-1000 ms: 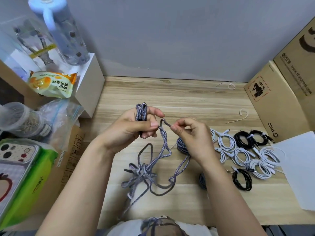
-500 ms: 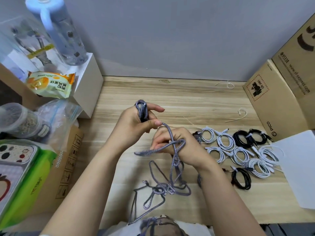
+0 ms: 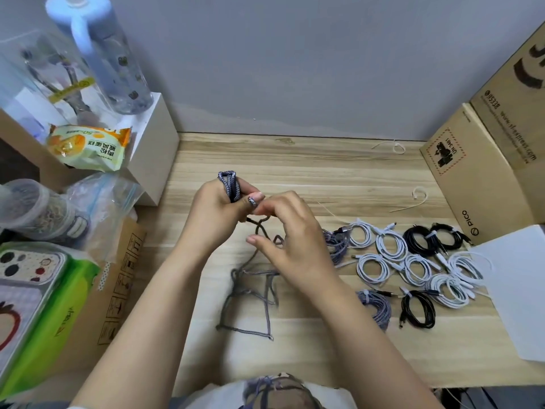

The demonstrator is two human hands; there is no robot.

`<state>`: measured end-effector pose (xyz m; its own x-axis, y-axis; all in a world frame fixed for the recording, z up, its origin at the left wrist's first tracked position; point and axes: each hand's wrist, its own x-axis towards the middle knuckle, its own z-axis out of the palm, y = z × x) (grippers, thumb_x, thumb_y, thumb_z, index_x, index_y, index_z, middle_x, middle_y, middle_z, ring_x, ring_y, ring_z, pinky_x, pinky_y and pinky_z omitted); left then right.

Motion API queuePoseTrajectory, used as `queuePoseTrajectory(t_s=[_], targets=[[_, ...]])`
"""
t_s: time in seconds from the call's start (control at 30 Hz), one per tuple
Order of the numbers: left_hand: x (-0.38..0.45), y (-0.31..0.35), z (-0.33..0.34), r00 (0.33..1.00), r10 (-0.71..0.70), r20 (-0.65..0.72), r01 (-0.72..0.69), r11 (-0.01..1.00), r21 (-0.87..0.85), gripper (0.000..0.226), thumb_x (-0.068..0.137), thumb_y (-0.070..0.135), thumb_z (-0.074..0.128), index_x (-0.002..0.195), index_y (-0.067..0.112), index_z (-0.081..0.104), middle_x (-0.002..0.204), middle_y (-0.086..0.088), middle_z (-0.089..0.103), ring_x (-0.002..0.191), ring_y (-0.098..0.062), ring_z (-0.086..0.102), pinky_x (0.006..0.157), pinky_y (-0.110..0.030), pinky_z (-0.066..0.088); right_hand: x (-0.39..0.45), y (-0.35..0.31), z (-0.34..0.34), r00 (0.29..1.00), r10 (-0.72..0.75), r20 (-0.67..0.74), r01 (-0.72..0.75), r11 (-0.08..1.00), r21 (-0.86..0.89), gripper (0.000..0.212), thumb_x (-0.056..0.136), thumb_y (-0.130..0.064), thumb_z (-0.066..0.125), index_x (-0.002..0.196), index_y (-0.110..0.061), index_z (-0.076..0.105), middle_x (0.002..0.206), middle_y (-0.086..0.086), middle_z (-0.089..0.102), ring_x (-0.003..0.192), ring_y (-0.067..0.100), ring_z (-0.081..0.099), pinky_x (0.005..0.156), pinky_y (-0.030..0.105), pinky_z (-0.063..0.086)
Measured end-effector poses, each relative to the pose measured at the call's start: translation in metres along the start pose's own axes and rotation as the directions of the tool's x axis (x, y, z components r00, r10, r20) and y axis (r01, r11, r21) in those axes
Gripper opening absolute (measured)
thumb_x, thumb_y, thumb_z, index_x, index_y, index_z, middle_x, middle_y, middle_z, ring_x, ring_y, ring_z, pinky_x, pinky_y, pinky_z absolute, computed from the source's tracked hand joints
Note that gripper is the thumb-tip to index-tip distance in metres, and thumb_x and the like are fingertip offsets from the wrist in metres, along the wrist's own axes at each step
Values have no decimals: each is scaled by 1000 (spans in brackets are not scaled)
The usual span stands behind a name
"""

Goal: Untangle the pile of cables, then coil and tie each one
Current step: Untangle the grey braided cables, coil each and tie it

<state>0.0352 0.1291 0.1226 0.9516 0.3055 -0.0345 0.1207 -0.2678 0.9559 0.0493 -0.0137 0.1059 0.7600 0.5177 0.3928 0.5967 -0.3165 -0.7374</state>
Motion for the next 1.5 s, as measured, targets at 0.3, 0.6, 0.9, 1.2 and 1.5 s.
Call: queuePoseTrajectory(t_s=[0.3,0.6,0.9,1.2,1.5], targets=[[1,-14,-4,990,-117,-80,98,972,-213,20,90,-1,55,72,9,58,48,5,57,42,0,45,47,-12,39,13,2,-4,986,84,-146,-52,977,209,10,79,-22,68,74,-14,66,77,-6,53,74,2,50,69,14,40],[19,-46,-32,940,-99,-325,103,995,-5,29,93,5,54,69,21,57,57,-2,54,40,1,47,50,-14,40,16,0,-34,930,363,63,-157,238,958,36,69,-36,69,85,-13,47,49,-7,46,52,13,54,67,24,51],[19,-42,-33,930,-51,-365,39,998,-40,27,95,6,50,71,19,53,54,7,55,44,2,47,55,-17,41,-4,24,-25,757,619,209,-594,518,615,60,71,32,50,97,-21,41,81,-1,46,89,13,53,72,26,49],[15,-30,-30,952,-161,-259,64,936,-345,26,98,7,44,74,13,49,47,15,52,41,1,41,61,-18,42,-10,36,-26,658,731,183,-752,653,91,51,94,-12,54,139,-11,29,103,4,54,70,15,65,63,31,46],[2,-11,-10,1000,-5,13,8,969,-246,27,97,5,46,70,11,50,52,11,52,45,-2,43,58,-21,39,-3,21,-3,963,251,100,-199,909,-367,42,78,-19,70,119,-19,59,111,-1,63,112,20,53,109,38,22]])
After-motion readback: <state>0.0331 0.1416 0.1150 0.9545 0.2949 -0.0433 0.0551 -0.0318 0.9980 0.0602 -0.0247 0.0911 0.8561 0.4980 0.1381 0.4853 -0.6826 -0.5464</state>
